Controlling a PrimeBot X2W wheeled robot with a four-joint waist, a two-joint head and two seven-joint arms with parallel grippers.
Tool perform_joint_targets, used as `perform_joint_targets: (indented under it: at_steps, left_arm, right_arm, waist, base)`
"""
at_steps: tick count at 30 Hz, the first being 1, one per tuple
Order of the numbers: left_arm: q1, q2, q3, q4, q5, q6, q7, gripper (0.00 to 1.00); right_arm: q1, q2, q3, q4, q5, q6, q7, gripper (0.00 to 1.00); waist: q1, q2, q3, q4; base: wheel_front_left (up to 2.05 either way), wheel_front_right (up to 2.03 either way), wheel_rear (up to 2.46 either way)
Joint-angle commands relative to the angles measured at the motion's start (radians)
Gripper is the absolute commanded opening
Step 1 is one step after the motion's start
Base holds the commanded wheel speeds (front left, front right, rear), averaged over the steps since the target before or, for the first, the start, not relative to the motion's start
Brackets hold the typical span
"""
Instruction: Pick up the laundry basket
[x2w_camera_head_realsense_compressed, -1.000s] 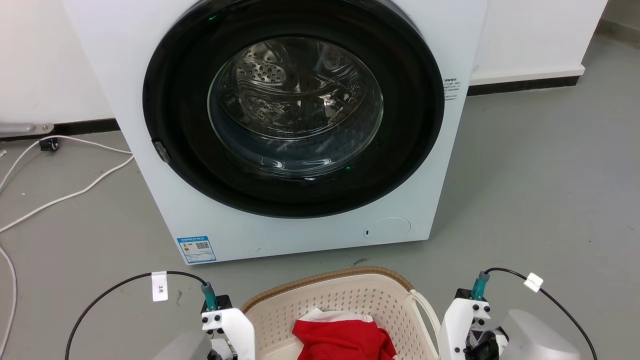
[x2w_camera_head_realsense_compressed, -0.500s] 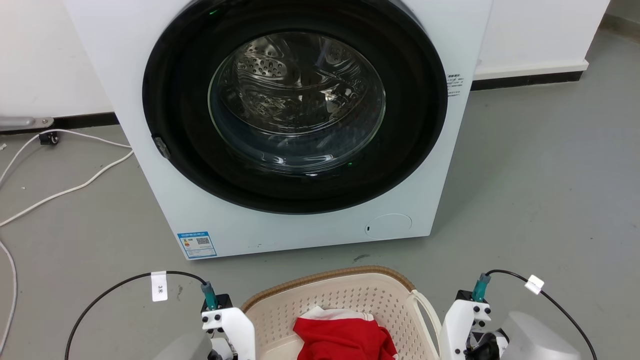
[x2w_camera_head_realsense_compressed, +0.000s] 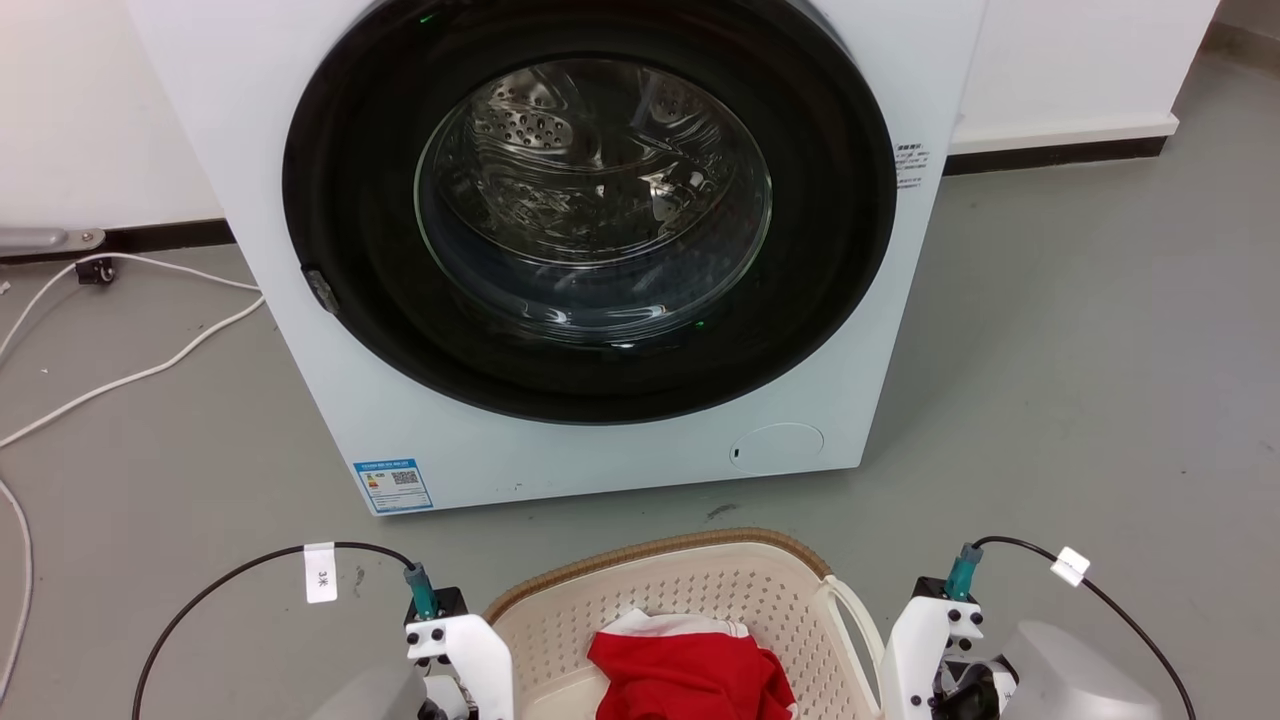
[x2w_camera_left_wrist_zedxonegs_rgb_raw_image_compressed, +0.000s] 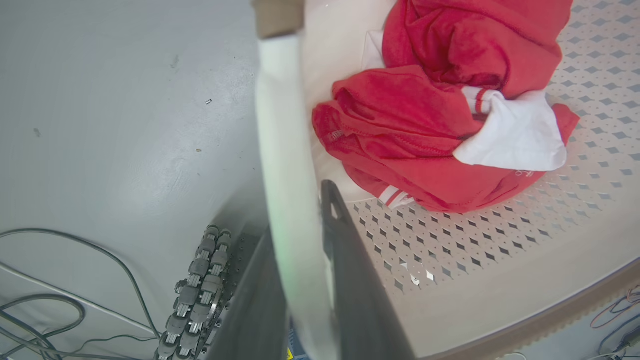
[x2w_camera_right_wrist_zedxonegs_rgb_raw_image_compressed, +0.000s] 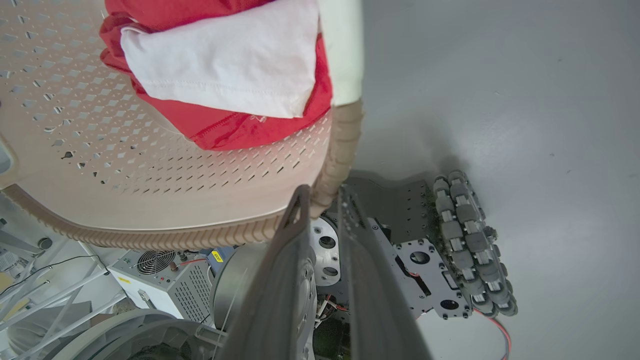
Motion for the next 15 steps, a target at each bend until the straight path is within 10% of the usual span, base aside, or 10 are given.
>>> perform_joint_targets:
  at_steps: [1,15]
  left_arm:
    - [-0.010,-0.054,0.004,-0.024,-0.013,-0.023,-0.004,0.00]
    - [-0.004,-0.056,0.005,-0.025,-0.016,-0.025,-0.006,0.00]
  right_arm:
    - [-0.020,0.046,0.003,-0.016,0.018,0.014,-0.005,0.00]
    - [-0.020,0.047,0.031,-0.009,0.047,0.014,-0.015,0.00]
  waist:
    - [-0.0001,-0.0001,0.001,0.000]
    - [-0.0001,-0.0001,0.003,-0.001]
  base:
    - [0.00,0.00,0.00]
    - [0.00,0.00,0.00]
